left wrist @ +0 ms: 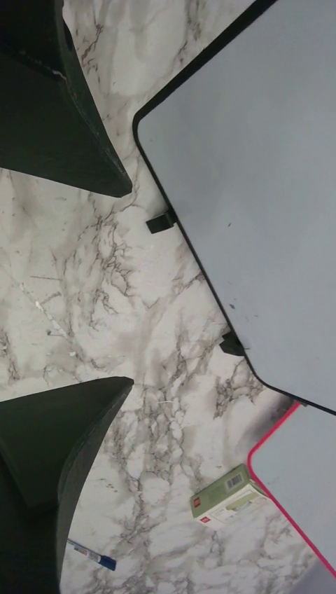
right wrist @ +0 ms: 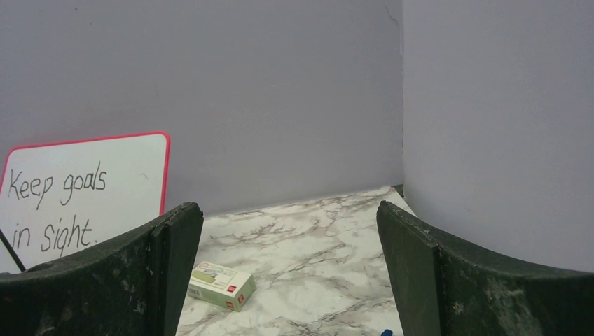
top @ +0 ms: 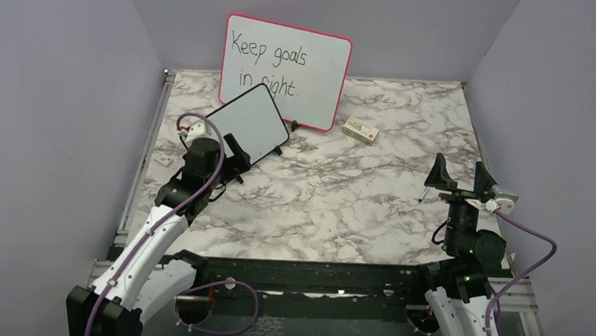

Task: Write a sentence on the whiteboard
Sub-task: Move the whiteboard to the center of the board.

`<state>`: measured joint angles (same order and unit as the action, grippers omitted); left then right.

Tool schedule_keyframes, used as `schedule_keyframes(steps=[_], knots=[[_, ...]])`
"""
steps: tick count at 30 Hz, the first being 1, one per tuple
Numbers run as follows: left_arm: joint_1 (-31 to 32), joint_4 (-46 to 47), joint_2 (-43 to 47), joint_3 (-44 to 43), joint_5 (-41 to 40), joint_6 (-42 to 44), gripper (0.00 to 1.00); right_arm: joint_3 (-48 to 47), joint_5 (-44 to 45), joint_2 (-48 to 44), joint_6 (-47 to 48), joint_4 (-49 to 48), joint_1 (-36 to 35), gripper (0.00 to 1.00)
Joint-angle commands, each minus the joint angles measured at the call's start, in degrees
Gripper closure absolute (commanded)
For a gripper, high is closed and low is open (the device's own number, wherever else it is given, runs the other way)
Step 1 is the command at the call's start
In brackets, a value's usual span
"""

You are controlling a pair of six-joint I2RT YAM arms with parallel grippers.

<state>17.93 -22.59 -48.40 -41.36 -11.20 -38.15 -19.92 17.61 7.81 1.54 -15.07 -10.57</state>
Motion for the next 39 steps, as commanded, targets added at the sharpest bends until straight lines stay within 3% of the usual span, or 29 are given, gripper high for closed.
schedule_keyframes(steps=[1, 6, 11, 15, 25, 39], knots=[[5.7, -1.7, -3.7, 1.6, -6.3, -5.2, 0.03, 0.6, -1.2, -1.0, -0.3, -1.9, -0.6, 0.0], [12.8, -2.9, -8.1, 2.4, -17.3, -9.8, 0.05, 0.7, -1.2, -1.0, -0.1, -2.1, -0.8, 0.0], [14.6, -2.9, -12.5, 4.3, -24.2, -14.3, 0.05, 0.8, -1.0, -1.8, 0.2, -1.7, -1.0, 0.0], [14.6, -0.8, -16.8, 5.5, -25.4, -16.4, 0.08, 1.1, -0.6, -2.4, 0.4, -1.7, -1.3, 0.0], [14.6, 9.0, -26.5, 5.3, -26.3, -16.2, 0.32, 1.4, -1.2, -2.8, 0.7, -1.8, -2.1, 0.0], [13.2, 14.5, -35.6, 1.9, -30.1, -13.5, 0.48, 1.8, -1.8, -2.6, 1.2, -2.2, -2.8, 0.0]])
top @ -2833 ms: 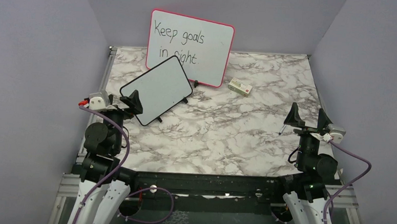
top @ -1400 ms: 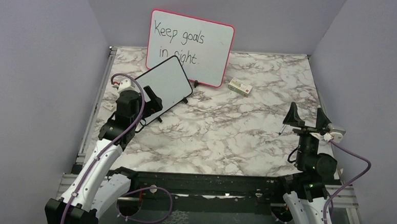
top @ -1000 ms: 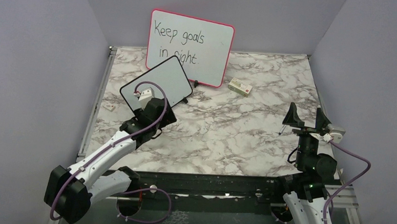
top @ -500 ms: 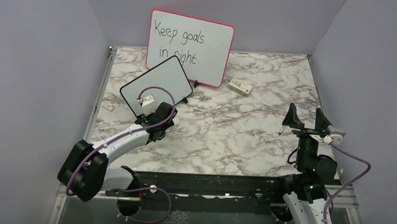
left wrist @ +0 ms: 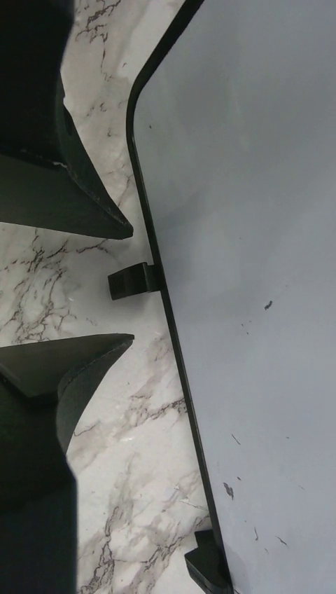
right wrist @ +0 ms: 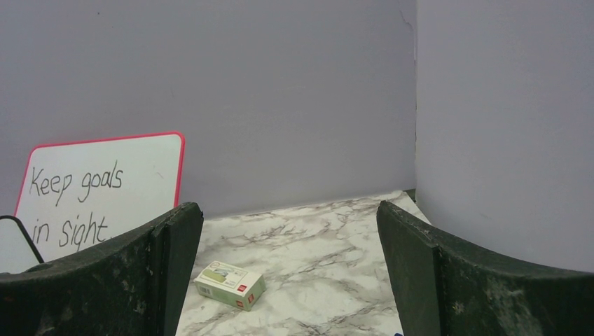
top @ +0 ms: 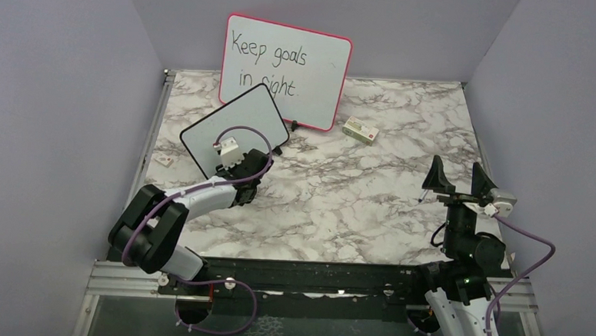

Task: Write a sentence on the whiteboard
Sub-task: Move the whiteboard to the center of the board.

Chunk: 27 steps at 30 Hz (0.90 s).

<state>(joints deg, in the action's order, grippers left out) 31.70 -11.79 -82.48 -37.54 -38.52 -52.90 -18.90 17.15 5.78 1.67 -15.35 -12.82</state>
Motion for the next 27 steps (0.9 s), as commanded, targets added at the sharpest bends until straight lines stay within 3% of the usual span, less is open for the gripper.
schedule_keyframes(steps=[1, 6, 18, 27], knots=[[-0.7, 4.1, -2.1, -2.0, -2.8, 1.4, 0.49, 0.8, -1.3, -0.6, 1.1, -1.9, -0.6, 0.0], [-1.4, 5.0, -4.4, -2.6, -2.8, 1.9, 0.57, 0.9, -1.5, -1.0, 1.2, -1.9, -0.6, 0.0], [1.2, 5.4, -3.5, -0.2, 4.3, 2.6, 0.96, 1.0, -1.6, -1.3, 1.2, -2.2, -0.6, 0.0], [8.7, 5.0, -1.3, 2.1, 7.6, -0.5, 1.0, 1.1, -1.7, -1.8, 1.1, -2.3, -0.9, 0.0]])
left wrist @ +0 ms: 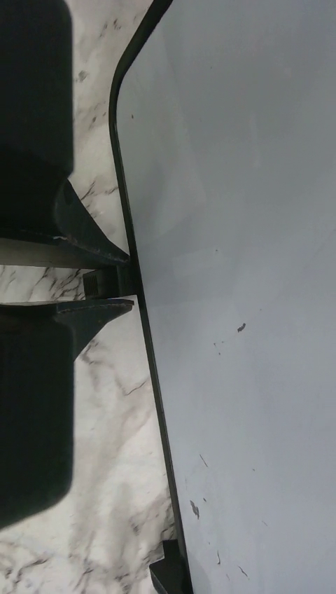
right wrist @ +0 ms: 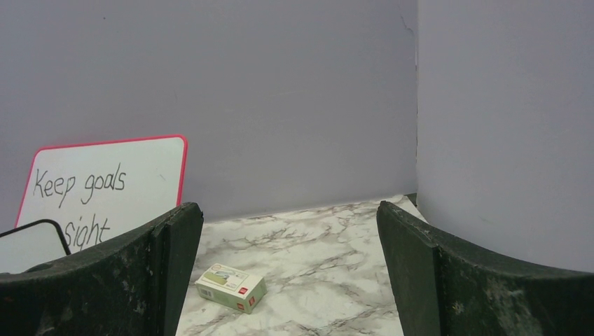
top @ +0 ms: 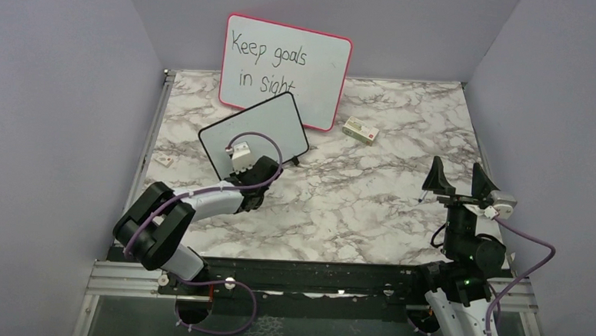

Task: Write a sentence on the whiteboard
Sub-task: Move the whiteboard to the center of the board.

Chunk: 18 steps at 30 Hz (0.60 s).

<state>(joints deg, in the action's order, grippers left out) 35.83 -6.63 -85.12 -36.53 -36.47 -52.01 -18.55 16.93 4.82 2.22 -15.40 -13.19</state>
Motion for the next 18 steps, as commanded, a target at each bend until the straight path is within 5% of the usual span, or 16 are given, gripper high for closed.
schedule_keyframes(steps=[1, 18], knots=[[5.8, -0.4, 1.3, 1.0, 5.5, -1.9, 1.0, 0.7, -1.5, -0.9, 0.6, -2.2, -0.6, 0.0], [21.4, -1.1, -8.9, -9.5, 4.8, -8.2, 1.0, 0.5, -1.2, -2.4, 0.5, -1.8, -0.7, 0.0]])
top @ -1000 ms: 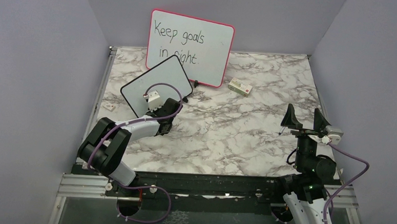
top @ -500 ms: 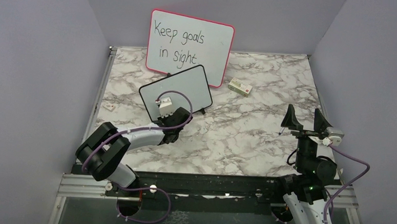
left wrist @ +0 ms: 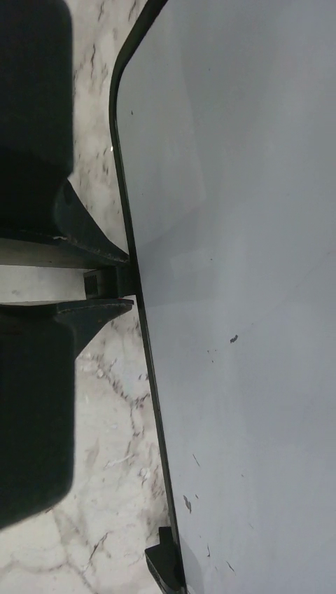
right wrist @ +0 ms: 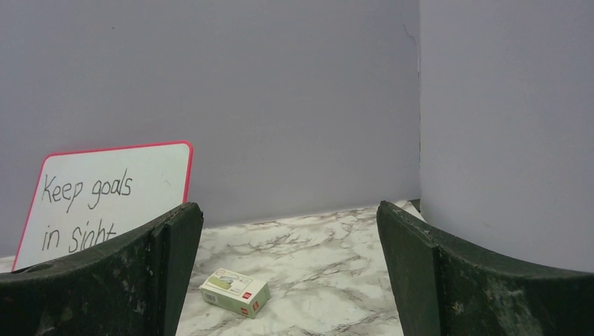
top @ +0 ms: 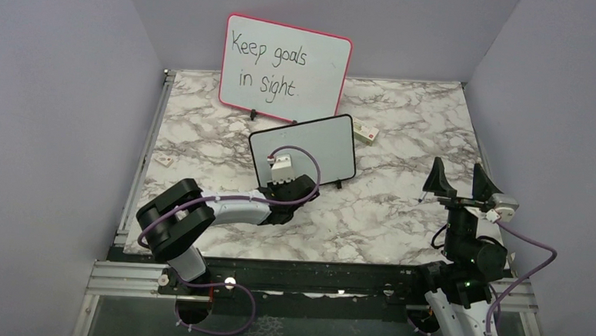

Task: Write a sentence on the whiteboard
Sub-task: Move the whiteboard to the center of the board.

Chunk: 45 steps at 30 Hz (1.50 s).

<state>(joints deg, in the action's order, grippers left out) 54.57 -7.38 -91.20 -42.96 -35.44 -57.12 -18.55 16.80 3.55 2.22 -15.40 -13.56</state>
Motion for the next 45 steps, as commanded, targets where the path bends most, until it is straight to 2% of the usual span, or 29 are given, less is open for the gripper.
schedule_keyframes(steps=[1, 10, 21, 34, 35, 39, 42, 45], knots=[[3.2, -0.6, -3.5, -3.7, 3.5, -3.5, 1.0, 0.5, -0.9, -1.2, 0.5, -1.8, -0.3, 0.0], [4.1, -6.4, -9.1, -10.1, -1.7, -6.4, 1.0, 0.4, -1.0, -1.9, 0.4, -1.4, -0.5, 0.0], [2.3, -7.8, -11.7, -14.6, -5.0, -5.2, 1.0, 0.3, -0.9, -2.1, 0.3, -0.9, -0.6, 0.0], [-0.8, -9.2, -11.2, -14.5, -7.0, -5.2, 0.98, 0.2, -1.0, -2.0, 0.4, -0.5, -0.6, 0.0], [-0.8, -9.2, -10.9, -14.3, -6.7, -5.4, 0.95, 0.2, -1.0, -1.9, 0.4, -0.5, -0.6, 0.0], [-0.6, -9.2, -9.1, -13.5, -5.2, -5.7, 0.65, 0.0, -0.9, -1.7, 0.5, -0.2, -0.6, 0.0], [-0.4, -9.2, -7.0, -13.0, -4.1, -5.0, 0.51, -0.1, -0.8, -1.3, 0.6, -0.1, -0.6, 0.0], [0.1, -9.2, -4.6, -12.5, -3.3, -4.1, 0.43, -0.2, -0.9, -0.7, 0.6, 0.1, -0.6, 0.0]])
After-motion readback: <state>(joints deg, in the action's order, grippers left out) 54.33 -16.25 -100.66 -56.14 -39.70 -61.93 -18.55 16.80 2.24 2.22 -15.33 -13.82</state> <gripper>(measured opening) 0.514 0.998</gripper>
